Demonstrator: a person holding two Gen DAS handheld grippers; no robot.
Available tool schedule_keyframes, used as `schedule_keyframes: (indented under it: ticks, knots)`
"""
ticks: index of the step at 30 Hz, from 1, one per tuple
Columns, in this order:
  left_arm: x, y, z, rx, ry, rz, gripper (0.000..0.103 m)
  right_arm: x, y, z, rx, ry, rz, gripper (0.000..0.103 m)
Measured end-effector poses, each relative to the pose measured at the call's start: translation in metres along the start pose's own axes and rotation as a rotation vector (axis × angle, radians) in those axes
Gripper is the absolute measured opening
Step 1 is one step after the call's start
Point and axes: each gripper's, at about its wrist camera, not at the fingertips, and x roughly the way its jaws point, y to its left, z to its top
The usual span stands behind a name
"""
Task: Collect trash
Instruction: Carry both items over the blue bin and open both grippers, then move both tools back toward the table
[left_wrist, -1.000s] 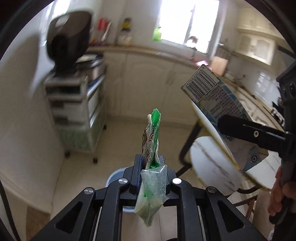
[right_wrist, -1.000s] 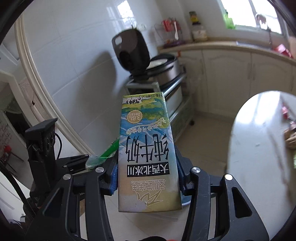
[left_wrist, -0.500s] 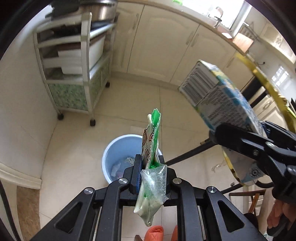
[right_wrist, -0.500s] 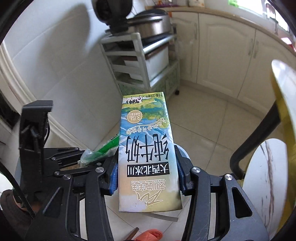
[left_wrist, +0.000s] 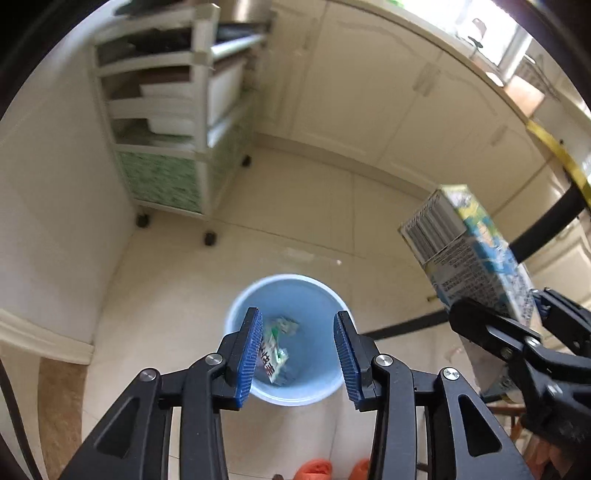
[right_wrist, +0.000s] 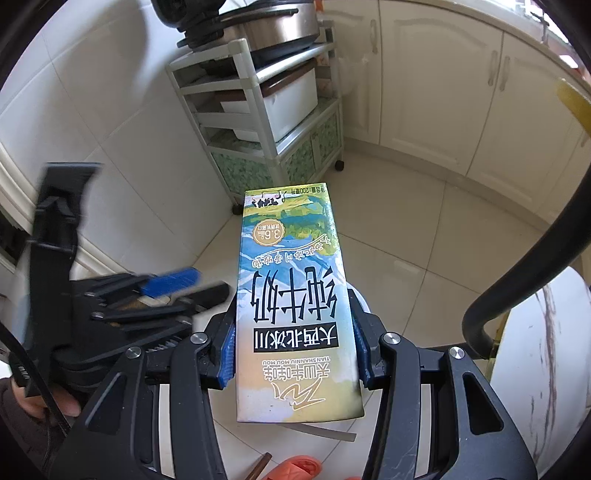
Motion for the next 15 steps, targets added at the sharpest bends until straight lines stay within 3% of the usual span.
schedule_keyframes:
  ticks: [5,7,8,9,15]
  knots:
    - [-0.045,0.004,-0.01,-0.011,-0.083,0.084,0.037,0.003,0.004,0.006,0.023,-0.029,0.011,0.047]
    - [-0.064,0.002,-0.012,-0.001,-0.123,0.112,0.038,0.002,0.006,0.008,0.038,-0.043,0.005,0.062]
    - [-0.07,0.006,-0.016,-0.001,-0.138,0.117,0.039,0.001,0.008,0.009,0.049,-0.036,-0.002,0.088]
    - [-0.079,0.003,-0.016,0.004,-0.151,0.128,0.041,-0.005,0.009,0.009,0.06,-0.045,-0.002,0.102]
    - [-0.144,-0.021,-0.031,0.044,-0.271,0.119,0.046,-0.074,0.022,0.004,0.062,-0.161,0.007,0.101]
